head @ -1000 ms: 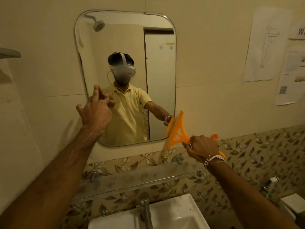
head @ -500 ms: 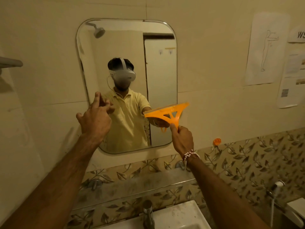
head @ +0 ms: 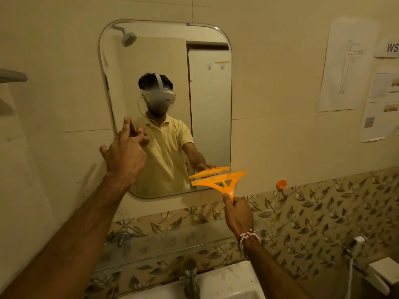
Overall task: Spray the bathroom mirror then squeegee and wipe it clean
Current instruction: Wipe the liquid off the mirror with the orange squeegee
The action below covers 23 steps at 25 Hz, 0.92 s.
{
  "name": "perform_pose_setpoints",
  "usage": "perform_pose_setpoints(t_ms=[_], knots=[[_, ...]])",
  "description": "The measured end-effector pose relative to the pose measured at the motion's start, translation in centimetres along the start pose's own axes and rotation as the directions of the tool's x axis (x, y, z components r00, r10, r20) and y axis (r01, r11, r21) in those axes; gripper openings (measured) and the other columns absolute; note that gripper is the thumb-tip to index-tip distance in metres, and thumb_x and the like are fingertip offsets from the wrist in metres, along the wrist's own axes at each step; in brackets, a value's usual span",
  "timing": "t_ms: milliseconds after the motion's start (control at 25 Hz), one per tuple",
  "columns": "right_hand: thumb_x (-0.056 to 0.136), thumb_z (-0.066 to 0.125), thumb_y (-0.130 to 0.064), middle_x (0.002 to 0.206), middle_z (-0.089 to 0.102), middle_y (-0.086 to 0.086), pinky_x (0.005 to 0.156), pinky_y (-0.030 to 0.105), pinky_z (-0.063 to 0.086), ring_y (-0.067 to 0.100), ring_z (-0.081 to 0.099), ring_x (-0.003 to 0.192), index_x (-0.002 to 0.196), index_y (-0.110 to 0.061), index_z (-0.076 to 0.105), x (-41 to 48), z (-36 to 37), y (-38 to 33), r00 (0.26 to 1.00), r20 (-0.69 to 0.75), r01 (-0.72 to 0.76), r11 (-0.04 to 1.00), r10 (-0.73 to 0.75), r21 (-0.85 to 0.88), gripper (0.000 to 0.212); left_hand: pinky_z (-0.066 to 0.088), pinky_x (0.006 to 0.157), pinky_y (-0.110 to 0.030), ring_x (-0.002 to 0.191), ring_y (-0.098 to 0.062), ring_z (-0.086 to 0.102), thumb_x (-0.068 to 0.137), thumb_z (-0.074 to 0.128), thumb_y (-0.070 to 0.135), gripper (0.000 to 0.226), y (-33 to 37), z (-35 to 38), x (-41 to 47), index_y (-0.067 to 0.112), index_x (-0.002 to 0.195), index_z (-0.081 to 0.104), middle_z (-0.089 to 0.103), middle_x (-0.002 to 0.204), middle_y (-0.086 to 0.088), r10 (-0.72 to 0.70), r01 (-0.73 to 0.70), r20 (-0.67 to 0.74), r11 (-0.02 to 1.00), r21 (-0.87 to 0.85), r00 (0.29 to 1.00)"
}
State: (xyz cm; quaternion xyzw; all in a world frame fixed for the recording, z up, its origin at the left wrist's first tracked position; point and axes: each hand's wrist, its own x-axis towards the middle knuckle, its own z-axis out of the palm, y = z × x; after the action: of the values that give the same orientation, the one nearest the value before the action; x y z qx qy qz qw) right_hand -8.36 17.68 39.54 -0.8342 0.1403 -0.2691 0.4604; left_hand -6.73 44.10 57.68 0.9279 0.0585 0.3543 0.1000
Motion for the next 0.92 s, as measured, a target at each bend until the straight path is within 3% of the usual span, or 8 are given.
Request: perform_pose_setpoints(t_ms=[160, 360, 560, 720, 800, 920], knots=[[0.096, 0.042, -0.056, 0.056, 0.054, -0.004, 0.050, 0.026, 0.031, 0.015, 0.051, 0.051, 0.059, -0.023, 0.050, -0.2, 1.2, -4.9, 0.988, -0.093, 0.133, 0.989, -0.127, 0.068, 0.050, 0.038, 0.107, -0.061, 0.133, -0.036, 0.048, 0.091, 0.058, 0.012, 0.067, -0.2, 0.0, 0.1, 0.037, 0.151, 0.043, -0.001, 0.171, 0.007, 0.006, -0.006, 0.003, 1.000, 0.000, 1.000], [0.097, 0.040, -0.056, 0.057, 0.051, -0.008, 0.050, 0.024, 0.029, 0.009, 0.049, 0.052, 0.060, -0.025, 0.046, 0.8, 3.5, -11.3, 0.980, -0.083, 0.189, 0.977, -0.181, 0.102, 0.049, 0.040, 0.103, -0.059, 0.128, -0.033, 0.053, 0.089, 0.060, 0.012, 0.062, -0.8, 0.0, 0.2, 0.042, 0.143, 0.051, 0.001, 0.171, 0.008, 0.025, -0.025, 0.005, 1.000, 0.003, 1.000], [0.097, 0.042, -0.056, 0.056, 0.054, -0.007, 0.047, 0.024, 0.031, 0.006, 0.050, 0.050, 0.061, -0.023, 0.054, -2.5, 5.6, -5.4, 0.995, -0.005, 0.104, 0.991, -0.104, 0.085, 0.051, 0.041, 0.102, -0.060, 0.131, -0.032, 0.051, 0.088, 0.061, 0.014, 0.066, -0.9, 0.5, 0.1, 0.040, 0.147, 0.047, -0.001, 0.171, 0.008, 0.042, -0.042, -0.007, 0.999, 0.012, 0.999], [0.097, 0.039, -0.058, 0.074, 0.065, -0.004, 0.060, 0.028, 0.037, 0.017, 0.061, 0.070, 0.072, -0.022, 0.061, -4.2, 6.3, -1.8, 0.997, 0.076, 0.012, 0.999, -0.008, -0.050, 0.048, 0.041, 0.103, -0.060, 0.138, -0.030, 0.044, 0.089, 0.059, 0.015, 0.070, -0.8, 0.6, -0.1, 0.037, 0.152, 0.040, -0.002, 0.171, 0.007, 0.046, -0.046, -0.008, 0.999, 0.028, 0.999], [0.096, 0.040, -0.059, 0.073, 0.063, -0.004, 0.062, 0.029, 0.037, 0.018, 0.060, 0.071, 0.070, -0.022, 0.059, -4.6, 5.9, -1.0, 0.998, 0.060, -0.008, 0.997, 0.012, -0.072, 0.049, 0.041, 0.103, -0.060, 0.142, -0.030, 0.040, 0.091, 0.059, 0.016, 0.070, -0.8, 0.7, -0.2, 0.034, 0.154, 0.037, -0.003, 0.171, 0.006, 0.056, -0.056, -0.006, 0.998, 0.033, 0.998], [0.097, 0.043, -0.054, 0.059, 0.055, -0.008, 0.051, 0.025, 0.031, 0.008, 0.053, 0.056, 0.058, -0.023, 0.051, -3.4, 4.0, -1.5, 0.998, -0.054, 0.014, 1.000, -0.013, 0.018, 0.050, 0.039, 0.106, -0.061, 0.147, -0.028, 0.033, 0.093, 0.057, 0.017, 0.070, -1.0, 1.0, -0.4, 0.034, 0.156, 0.034, -0.004, 0.171, 0.006, 0.061, -0.061, -0.013, 0.997, 0.037, 0.998]])
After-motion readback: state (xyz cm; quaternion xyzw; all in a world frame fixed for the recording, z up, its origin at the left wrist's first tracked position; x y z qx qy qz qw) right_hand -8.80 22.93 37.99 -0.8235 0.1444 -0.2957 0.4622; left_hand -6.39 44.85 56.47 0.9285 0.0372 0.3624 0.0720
